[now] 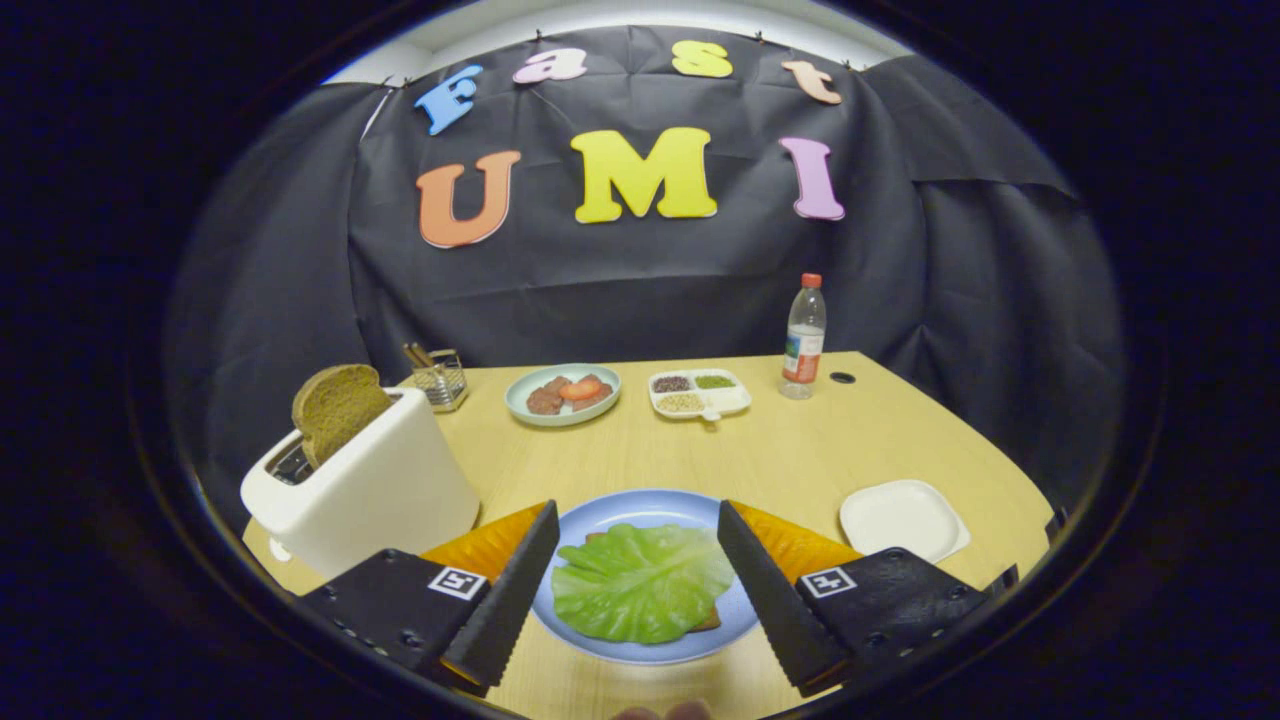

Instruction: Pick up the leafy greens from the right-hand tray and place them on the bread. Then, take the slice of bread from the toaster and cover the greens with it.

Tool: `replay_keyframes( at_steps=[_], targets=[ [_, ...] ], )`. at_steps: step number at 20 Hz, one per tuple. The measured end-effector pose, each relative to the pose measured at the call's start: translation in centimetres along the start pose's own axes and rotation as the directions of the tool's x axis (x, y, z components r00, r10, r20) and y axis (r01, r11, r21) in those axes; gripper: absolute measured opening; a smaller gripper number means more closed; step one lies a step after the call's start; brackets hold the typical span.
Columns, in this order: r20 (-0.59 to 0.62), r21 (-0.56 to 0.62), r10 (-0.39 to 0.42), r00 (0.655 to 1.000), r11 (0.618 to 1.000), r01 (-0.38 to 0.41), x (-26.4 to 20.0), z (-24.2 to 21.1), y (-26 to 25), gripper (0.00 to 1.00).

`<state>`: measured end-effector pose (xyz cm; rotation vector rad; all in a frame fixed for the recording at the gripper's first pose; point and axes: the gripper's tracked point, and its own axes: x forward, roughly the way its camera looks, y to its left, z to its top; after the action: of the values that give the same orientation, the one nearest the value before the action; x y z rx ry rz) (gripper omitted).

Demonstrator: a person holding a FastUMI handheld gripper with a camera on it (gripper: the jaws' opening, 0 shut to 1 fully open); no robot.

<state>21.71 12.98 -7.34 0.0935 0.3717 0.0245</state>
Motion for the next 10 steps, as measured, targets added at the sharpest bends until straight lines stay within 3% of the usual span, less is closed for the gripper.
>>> replay_keyframes(
  at_steps=[6,10],
  targets=[
    [0.111,-0.011,-0.021,0.994,1.000,0.022,-3.7,3.2,-0.3,0.96],
    [0.197,-0.036,0.023,0.980,0.999,-0.016,-7.1,6.4,3.1,0.96]
  ],
)
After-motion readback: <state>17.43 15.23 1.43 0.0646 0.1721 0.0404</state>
